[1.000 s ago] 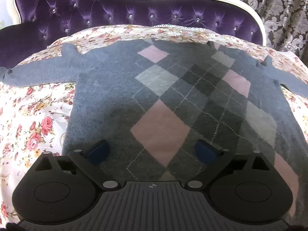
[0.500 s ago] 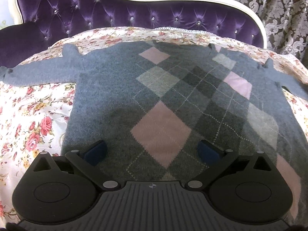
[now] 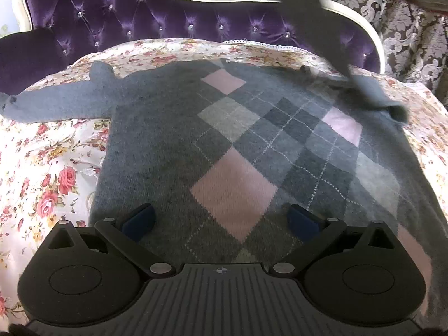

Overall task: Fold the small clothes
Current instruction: 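Lift the held sleeve with the right tool and lay it across the sweater body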

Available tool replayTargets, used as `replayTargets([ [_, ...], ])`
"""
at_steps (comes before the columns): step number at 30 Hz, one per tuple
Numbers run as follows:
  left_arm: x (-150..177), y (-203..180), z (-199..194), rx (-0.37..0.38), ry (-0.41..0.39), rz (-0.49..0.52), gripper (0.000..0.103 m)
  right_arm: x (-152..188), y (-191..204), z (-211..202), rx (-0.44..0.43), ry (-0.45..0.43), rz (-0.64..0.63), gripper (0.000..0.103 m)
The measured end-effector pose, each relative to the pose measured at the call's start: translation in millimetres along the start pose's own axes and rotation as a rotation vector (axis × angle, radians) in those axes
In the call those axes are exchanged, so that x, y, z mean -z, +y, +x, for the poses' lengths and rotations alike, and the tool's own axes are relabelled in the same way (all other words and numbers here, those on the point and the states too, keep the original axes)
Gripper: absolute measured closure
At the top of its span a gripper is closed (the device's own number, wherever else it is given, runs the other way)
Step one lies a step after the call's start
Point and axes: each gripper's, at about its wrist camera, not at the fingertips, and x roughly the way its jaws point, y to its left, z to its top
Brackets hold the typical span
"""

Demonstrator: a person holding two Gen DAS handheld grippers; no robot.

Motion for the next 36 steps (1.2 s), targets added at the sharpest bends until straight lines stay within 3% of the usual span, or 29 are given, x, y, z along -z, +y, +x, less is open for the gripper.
replayTargets([
  [4, 1.2, 2.8, -5.3, 0.013, 0.02, 0.011, 0.001, 34.3, 41.2, 61.3, -0.042, 0.103, -0.064, 0.09],
  [5, 2.2, 4.4, -6.9, 0.017, 0.023, 0.009, 0.001, 40.9, 44.4, 74.0, -0.055, 0.121, -0.072, 0.085],
  [7, 4.7, 8.8, -11.1, 0.028, 0.031, 0.009, 0.002, 55.1, 51.1, 94.4, -0.084, 0.148, -0.084, 0.084],
  [10, 4.0, 18.1, -17.5, 0.051, 0.054, 0.004, 0.002, 71.2, 54.0, 95.7, -0.11, 0.158, -0.095, 0.051],
  [11, 2.7, 22.1, -19.8, 0.063, 0.063, -0.002, 0.003, 74.8, 50.6, 88.3, -0.116, 0.15, -0.1, 0.045],
  [12, 0.7, 27.4, -22.3, 0.08, 0.069, -0.012, 0.007, 74.8, 46.0, 82.8, -0.121, 0.144, -0.109, 0.044],
  [15, -10.4, 43.6, -27.4, 0.111, 0.086, -0.036, 0.008, 72.1, 24.5, 60.9, -0.092, 0.112, -0.123, 0.044],
  [22, -65.8, 76.1, -22.2, 0.046, 0.0, -0.056, 0.008, 76.2, -64.5, 4.4, 0.059, 0.063, -0.041, 0.043],
  [26, -97.9, 87.0, 5.2, 0.04, -0.007, -0.1, 0.008, 86.1, -108.7, -21.7, 0.156, 0.047, 0.0, 0.043],
  [32, -132.2, 99.3, 55.9, 0.109, 0.055, -0.212, 0.022, 97.7, -157.0, -53.2, 0.244, 0.0, 0.085, 0.043],
  [36, -150.2, 102.6, 78.0, 0.058, 0.02, -0.231, 0.022, 101.8, -185.2, -65.6, 0.296, -0.017, 0.132, 0.043],
])
